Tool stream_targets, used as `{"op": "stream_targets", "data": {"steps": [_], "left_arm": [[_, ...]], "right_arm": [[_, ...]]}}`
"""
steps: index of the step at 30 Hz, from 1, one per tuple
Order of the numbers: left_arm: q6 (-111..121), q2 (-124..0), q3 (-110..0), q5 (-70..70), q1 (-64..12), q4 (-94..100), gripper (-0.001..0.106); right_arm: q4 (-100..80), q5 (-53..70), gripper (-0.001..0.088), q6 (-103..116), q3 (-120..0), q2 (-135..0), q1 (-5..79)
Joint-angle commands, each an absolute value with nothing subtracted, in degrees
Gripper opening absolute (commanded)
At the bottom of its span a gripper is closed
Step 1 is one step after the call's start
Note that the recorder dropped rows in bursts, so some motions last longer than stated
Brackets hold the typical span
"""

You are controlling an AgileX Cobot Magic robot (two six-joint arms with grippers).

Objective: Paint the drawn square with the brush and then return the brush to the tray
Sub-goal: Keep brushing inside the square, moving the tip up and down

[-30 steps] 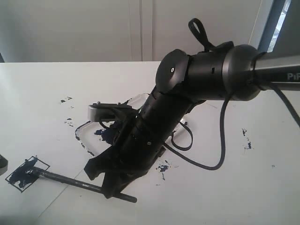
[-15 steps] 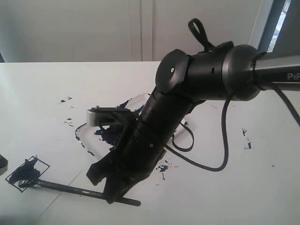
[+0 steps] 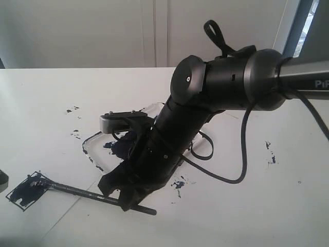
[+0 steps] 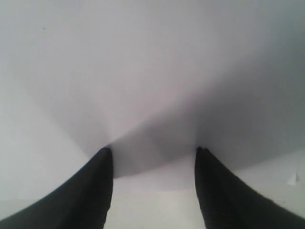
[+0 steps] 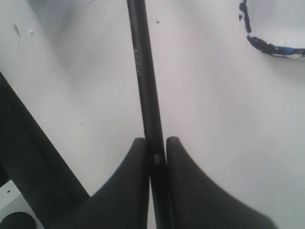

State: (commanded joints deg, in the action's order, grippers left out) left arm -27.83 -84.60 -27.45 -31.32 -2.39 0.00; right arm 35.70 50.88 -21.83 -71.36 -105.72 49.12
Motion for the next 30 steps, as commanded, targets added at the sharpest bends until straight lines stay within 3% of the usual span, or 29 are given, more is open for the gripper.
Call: {"op": "stream_targets", "data": {"steps": [30], "left_arm": [[-27.8,-84.6,-27.4,-31.1,-2.4,0.0,0.056]], "right_arm": [[38.8,63.4,0.0,-25.9,-71.4,-105.7,49.1]]}}
